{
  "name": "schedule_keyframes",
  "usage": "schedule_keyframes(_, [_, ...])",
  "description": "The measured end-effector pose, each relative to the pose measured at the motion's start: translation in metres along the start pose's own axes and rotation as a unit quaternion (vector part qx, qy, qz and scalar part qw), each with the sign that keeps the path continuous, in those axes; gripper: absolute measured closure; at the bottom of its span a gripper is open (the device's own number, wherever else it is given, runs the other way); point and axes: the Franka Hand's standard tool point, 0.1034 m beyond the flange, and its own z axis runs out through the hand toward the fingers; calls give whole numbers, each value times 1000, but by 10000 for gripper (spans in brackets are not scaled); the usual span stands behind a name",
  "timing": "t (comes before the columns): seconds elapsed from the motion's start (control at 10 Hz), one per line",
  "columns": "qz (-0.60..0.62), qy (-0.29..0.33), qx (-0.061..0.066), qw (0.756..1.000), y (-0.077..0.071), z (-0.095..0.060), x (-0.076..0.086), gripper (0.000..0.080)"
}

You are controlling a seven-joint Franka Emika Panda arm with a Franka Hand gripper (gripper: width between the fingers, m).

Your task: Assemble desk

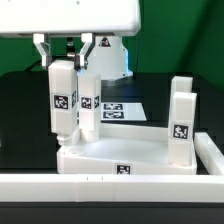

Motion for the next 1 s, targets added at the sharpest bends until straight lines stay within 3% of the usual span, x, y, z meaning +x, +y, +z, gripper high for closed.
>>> schedule_keyframes(0.2, [-6,19,-8,1000,-2,4,-3,508])
schedule_keyframes(0.5, [-6,15,-8,1000,-2,5,-4,508])
schedule_keyframes(1.0, [-7,8,-3,1000,-15,9,-13,508])
